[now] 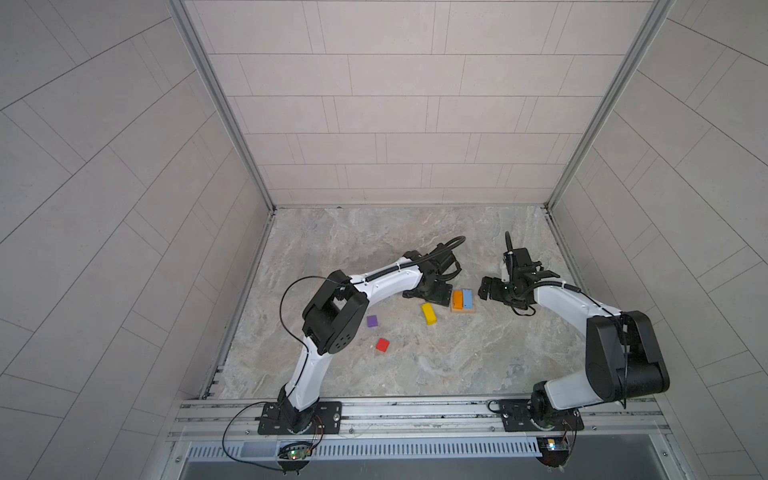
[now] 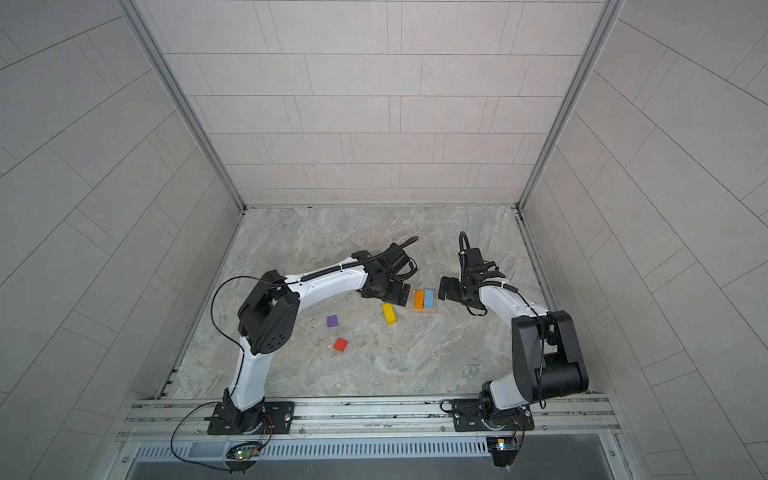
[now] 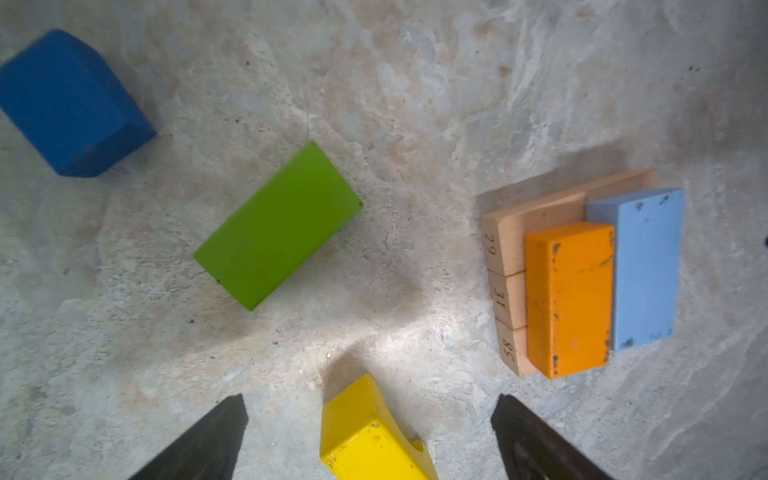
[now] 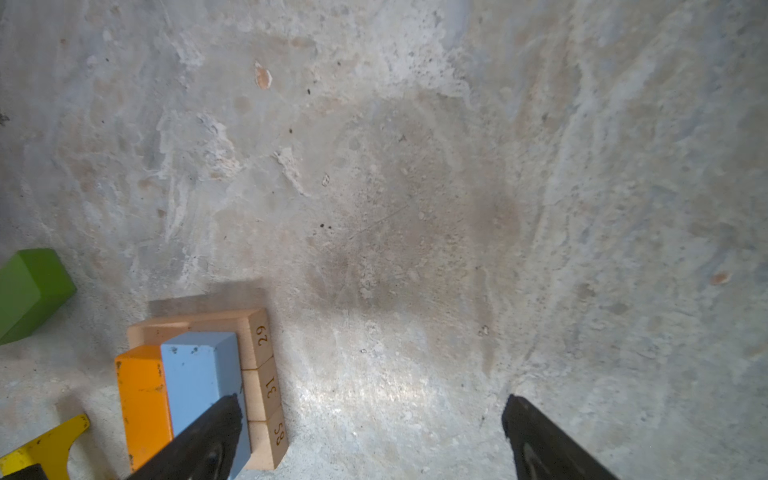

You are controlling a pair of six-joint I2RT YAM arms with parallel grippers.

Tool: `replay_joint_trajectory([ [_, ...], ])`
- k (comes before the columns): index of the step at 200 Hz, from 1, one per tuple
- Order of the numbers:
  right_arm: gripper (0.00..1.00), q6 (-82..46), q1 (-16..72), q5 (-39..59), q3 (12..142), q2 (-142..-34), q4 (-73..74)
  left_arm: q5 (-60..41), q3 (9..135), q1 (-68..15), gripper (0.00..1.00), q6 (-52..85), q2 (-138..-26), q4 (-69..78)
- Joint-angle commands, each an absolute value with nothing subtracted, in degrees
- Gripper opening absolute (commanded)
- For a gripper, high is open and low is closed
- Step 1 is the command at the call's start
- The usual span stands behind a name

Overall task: Build the wood block tower
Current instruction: 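Open the left gripper and lift it off the orange bar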

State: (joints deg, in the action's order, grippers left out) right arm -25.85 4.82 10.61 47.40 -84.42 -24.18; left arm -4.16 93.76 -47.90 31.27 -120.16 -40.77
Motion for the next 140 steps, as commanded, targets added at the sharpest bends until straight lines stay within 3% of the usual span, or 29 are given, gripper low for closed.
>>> replay_joint_trajectory([
  [1, 1.00, -25.7, 4.7, 9.1, 48.8, -85.7, -24.3, -4.0, 95.3, -48.0, 1.00, 31.6, -121.5, -41.7],
  [140, 1.00, -26.7, 5.3, 10.3, 49.4, -90.1, -19.5, -6.8, 95.9, -49.0, 1.00, 34.4, -123.9, -39.0],
])
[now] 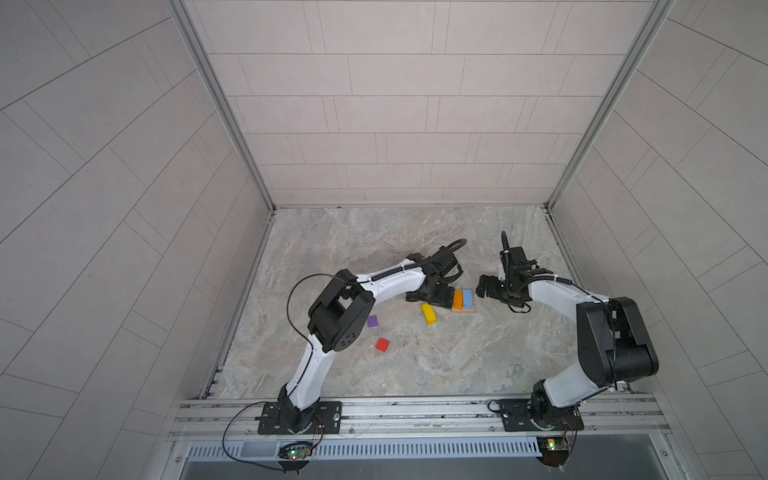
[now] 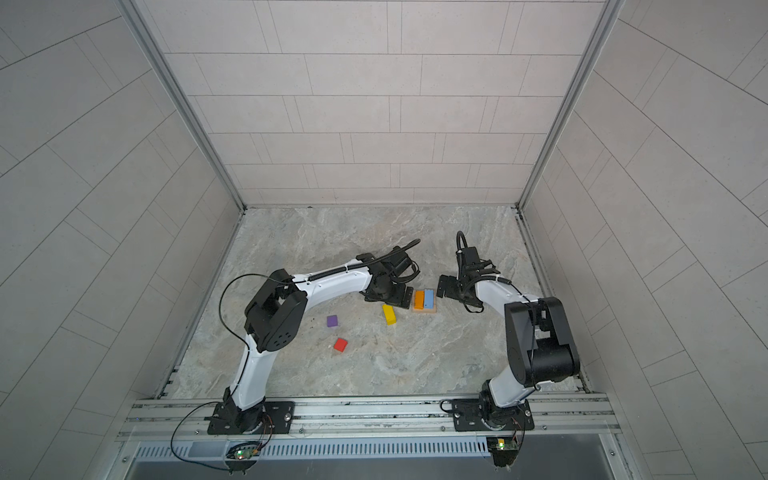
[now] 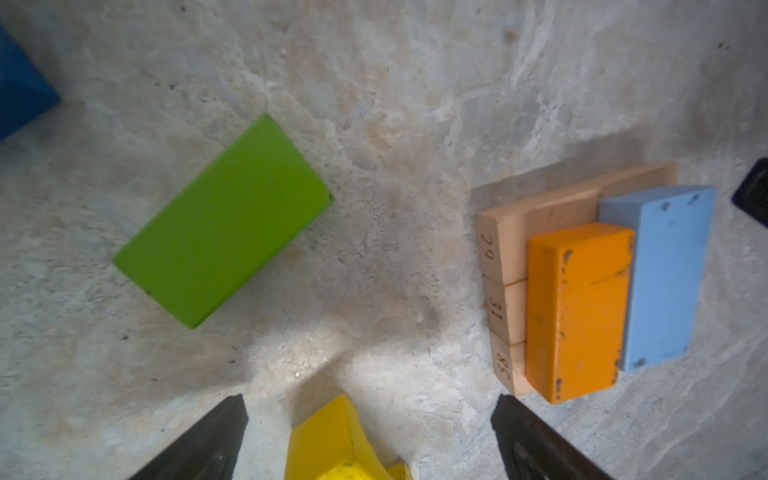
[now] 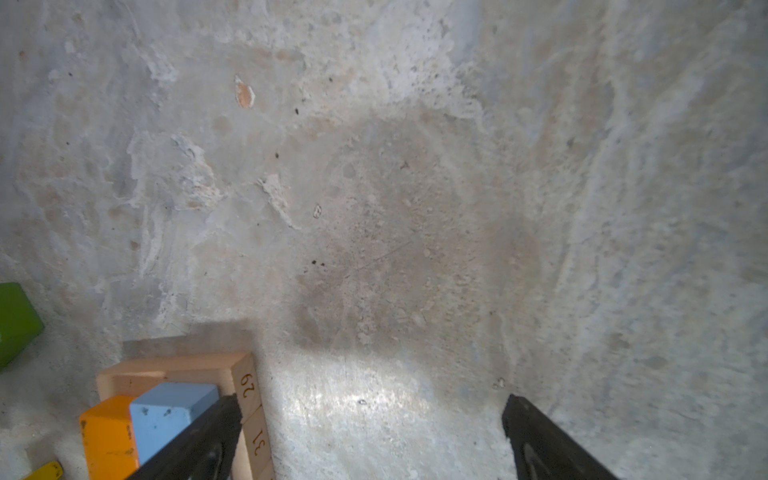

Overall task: Build the wood block tower
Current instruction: 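Open the left gripper and lift it off the orange bar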

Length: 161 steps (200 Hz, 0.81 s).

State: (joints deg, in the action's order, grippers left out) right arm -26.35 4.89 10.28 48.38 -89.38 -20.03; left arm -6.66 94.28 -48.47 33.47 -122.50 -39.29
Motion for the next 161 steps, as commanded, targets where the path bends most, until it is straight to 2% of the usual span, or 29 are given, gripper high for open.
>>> replay_joint_trajectory([
  [1, 1.00, -26.7, 5.3, 10.3, 49.5, -90.1, -19.5, -6.8, 95.9, -49.0, 1.00, 34.4, -123.9, -39.0],
  [161, 1.00, -26.3, 6.2, 11.6, 49.7, -91.1, -18.4, -7.1, 97.2, -50.0, 1.00, 35.2, -125.5, -38.9],
])
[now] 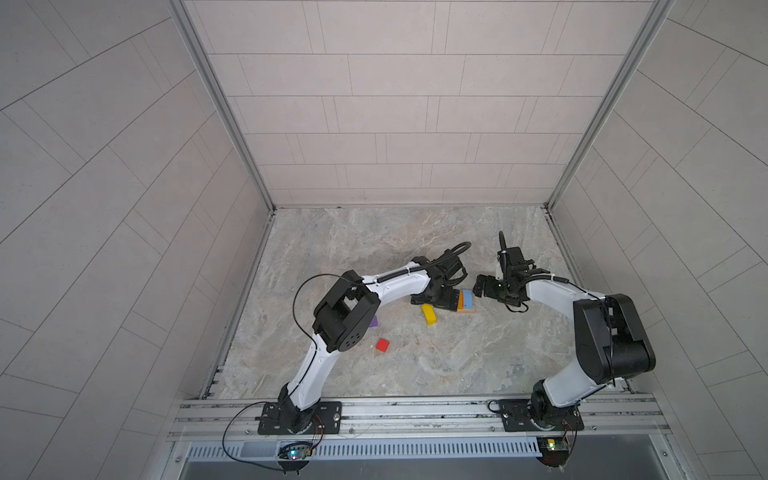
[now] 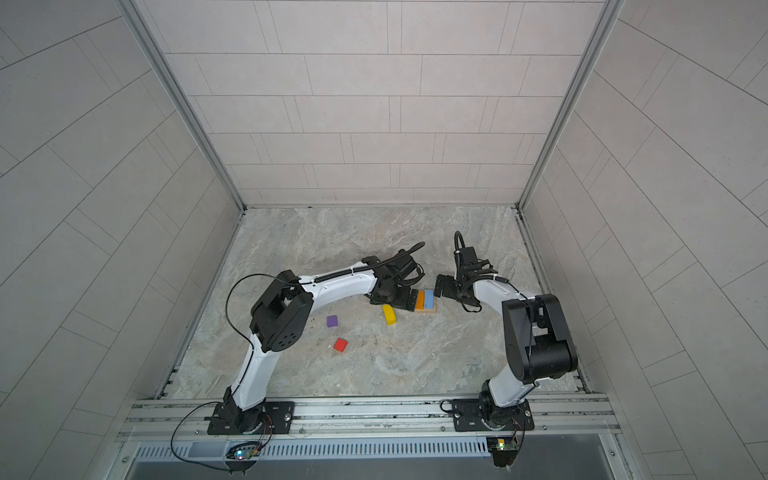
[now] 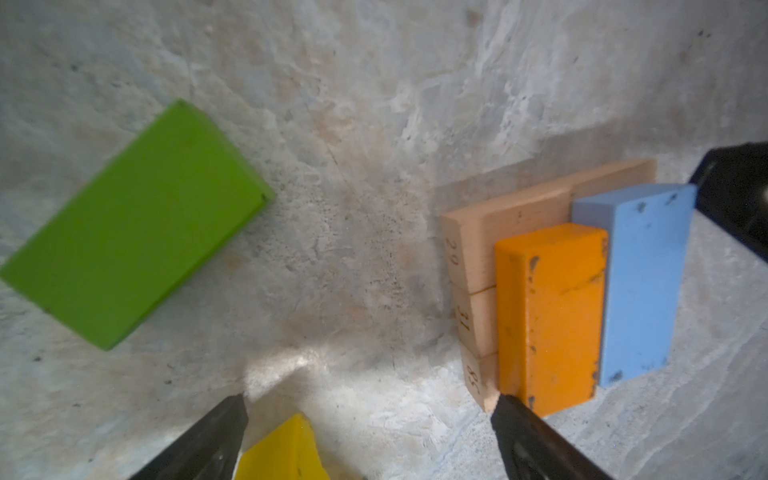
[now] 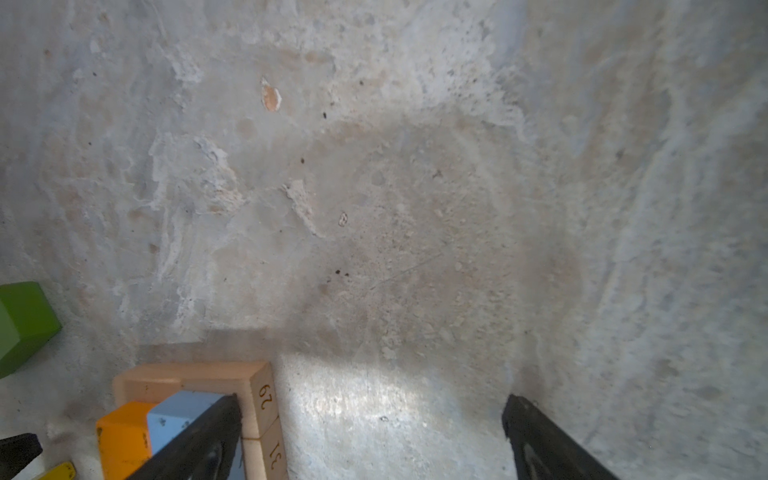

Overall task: Build the wood block tower
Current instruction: 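Open the left gripper and lift it off the orange bar, then withdraw the left gripper while the right gripper moves over the yellow arch block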

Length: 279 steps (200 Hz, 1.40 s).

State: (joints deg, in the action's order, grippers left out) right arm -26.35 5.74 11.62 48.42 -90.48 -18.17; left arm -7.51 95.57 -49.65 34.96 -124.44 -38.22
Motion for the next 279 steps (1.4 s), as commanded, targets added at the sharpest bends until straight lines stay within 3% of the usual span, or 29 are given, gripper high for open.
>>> replay_joint_trajectory([
  [1, 1.00, -26.3, 6.2, 11.7, 49.7, -91.1, -18.4, -7.1, 97.2, -50.0, 1.00, 35.2, -125.5, -38.9],
  [207, 0.99, -26.1, 6.5, 11.2, 49.3, -90.9, -17.8, -6.4, 98.1, -50.0, 1.00, 34.6, -125.7, -40.2],
  [279, 0.99, -26.8, 6.5, 9.5, 49.8, -82.5, -22.2, -1.8, 99.6, -49.3, 1.00, 31.9, -120.1, -45.0],
])
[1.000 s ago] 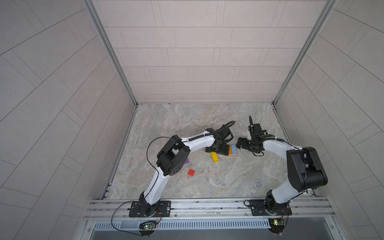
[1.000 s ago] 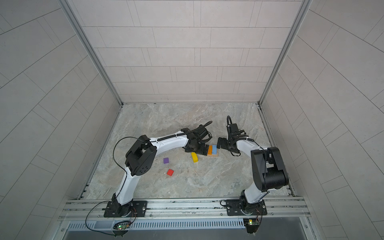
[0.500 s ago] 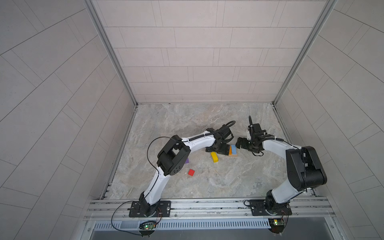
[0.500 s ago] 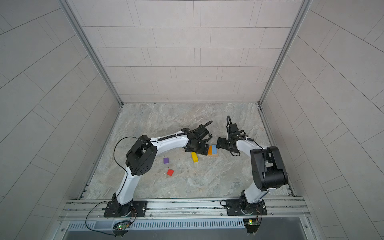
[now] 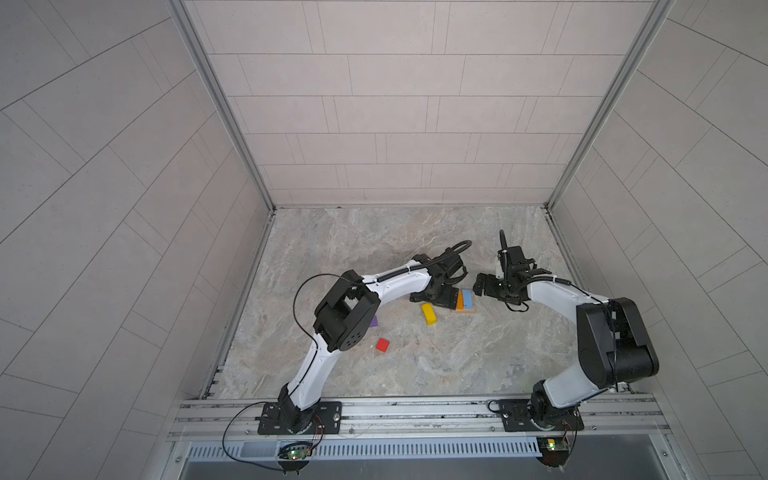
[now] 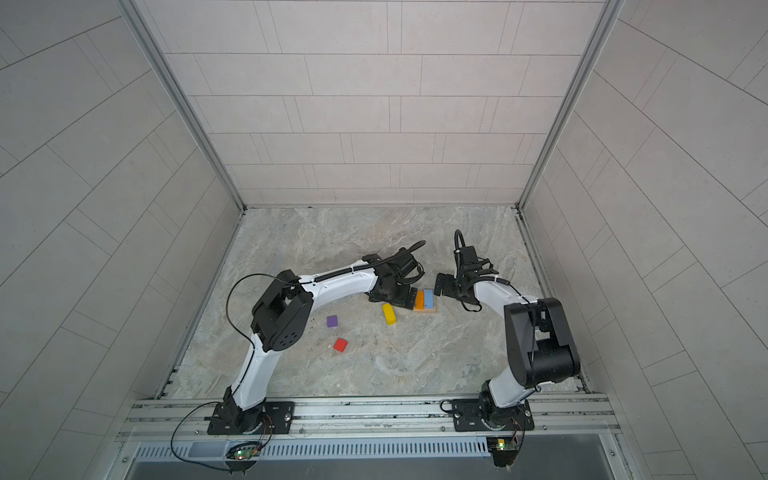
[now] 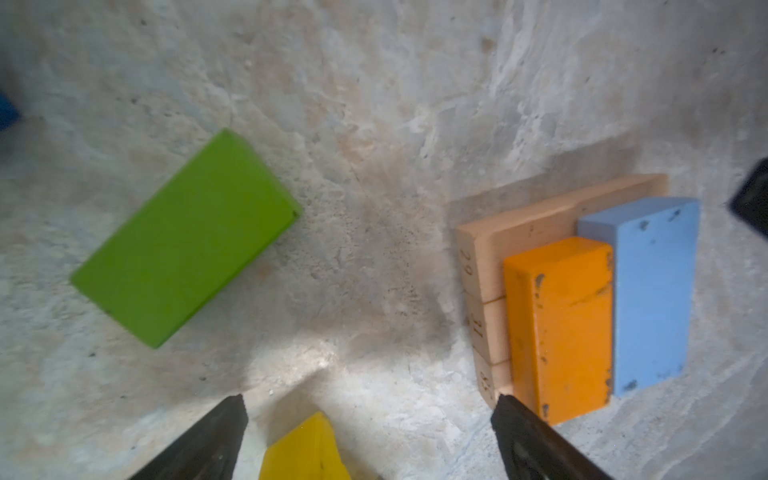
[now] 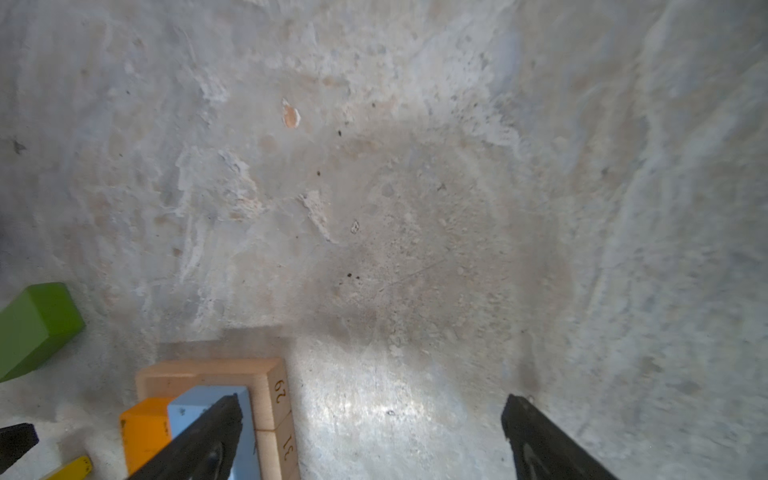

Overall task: Build the wood block tower
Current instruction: 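Withdraw the left gripper while the right gripper moves over the yellow arch block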

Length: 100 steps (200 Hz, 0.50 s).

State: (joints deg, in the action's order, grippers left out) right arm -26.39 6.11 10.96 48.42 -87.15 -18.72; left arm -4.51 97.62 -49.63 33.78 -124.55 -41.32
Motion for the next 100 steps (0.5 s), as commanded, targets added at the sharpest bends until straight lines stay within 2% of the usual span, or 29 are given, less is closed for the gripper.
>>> replay_joint_trajectory([
  [1, 0.99, -26.8, 6.5, 9.6, 49.9, -82.3, -22.3, -1.8, 99.6, -49.3, 1.00, 31.8, -120.0, -45.0],
  [63, 0.99, -25.7, 7.2, 11.0, 50.8, -71.6, -31.2, -1.4, 95.1, -47.5, 1.00, 28.9, -110.1, -46.4],
  [100, 0.98, -26.5, 12.4, 10.6, 50.1, -65.3, -34.2, -3.7, 88.1, -44.2, 1.00, 26.0, -101.6, -45.1],
])
